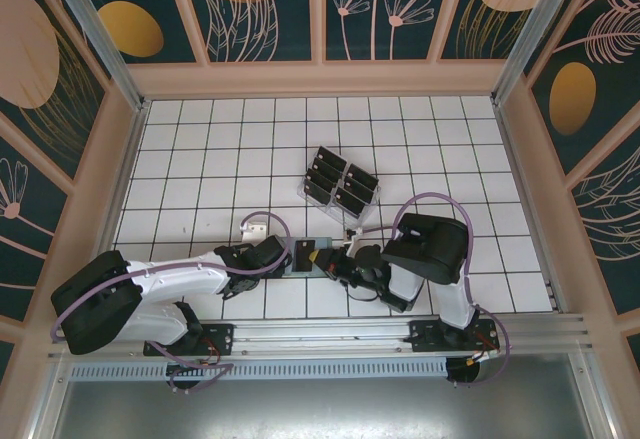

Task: Put the credit cards into the card holder
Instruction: Insert the credit card into the card slot.

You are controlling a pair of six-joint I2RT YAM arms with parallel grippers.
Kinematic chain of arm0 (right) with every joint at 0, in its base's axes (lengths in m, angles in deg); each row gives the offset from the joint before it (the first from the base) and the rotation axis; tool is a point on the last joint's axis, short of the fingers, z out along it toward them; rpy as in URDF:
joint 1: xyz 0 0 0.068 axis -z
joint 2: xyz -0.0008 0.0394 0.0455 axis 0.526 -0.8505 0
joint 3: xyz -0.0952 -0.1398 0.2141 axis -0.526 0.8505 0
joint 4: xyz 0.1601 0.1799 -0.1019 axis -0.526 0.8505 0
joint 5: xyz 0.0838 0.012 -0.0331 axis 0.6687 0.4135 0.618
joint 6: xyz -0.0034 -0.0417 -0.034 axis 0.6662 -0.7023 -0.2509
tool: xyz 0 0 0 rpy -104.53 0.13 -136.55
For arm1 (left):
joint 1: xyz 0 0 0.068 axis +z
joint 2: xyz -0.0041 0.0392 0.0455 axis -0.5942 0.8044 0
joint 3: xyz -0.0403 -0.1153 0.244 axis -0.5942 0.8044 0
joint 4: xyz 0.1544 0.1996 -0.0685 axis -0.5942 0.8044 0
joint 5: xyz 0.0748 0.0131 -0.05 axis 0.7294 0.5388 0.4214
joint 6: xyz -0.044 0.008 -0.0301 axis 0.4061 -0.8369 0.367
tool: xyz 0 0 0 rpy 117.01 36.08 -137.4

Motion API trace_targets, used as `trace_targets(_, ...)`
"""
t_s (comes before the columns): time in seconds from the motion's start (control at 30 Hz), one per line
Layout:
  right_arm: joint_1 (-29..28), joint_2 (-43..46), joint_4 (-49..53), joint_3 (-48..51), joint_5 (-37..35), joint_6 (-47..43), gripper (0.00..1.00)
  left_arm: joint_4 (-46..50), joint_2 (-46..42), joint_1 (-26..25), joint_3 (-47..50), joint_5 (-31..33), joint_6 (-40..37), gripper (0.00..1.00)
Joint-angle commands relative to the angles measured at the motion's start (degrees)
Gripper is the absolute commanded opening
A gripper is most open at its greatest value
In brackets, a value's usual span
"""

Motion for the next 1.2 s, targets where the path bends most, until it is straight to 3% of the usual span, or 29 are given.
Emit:
trace_targets(0.0,-0.2,-1.8,5.6,-0.5,0.5,0.5,0.00,2.3,0.1,-0.3,1.4,0.8,0.1,0.99)
trace_targets(0.4,0.0,-2.4,7.6,-2.1,1.7,0.2,0.00,2.2,0.1,-0.3,1.3,0.6,0.0,0.98)
trace_targets(0.6,0.4,-0.2,14.4,-3.7,2.7,-1.2,0.00,2.1,0.0,-0.3,1.3,0.5,-0.1,0.98)
trace_targets(0.77,0.4,3.8,24.1,-5.7,2.8,-3.8,0.23,1.9,-0.6,-0.3,1.2,0.4,-0.1,0.98)
trace_targets(0.87,0.5,6.8,30.5,-7.1,2.4,-5.8,0.32,1.5,-1.0,-0.3,1.1,0.1,0.0,0.98)
trace_targets(1.17,1.2,14.9,49.3,-13.3,1.8,-13.2,0.47,1.2,-5.9,-0.3,-0.9,-0.3,0.8,0.99)
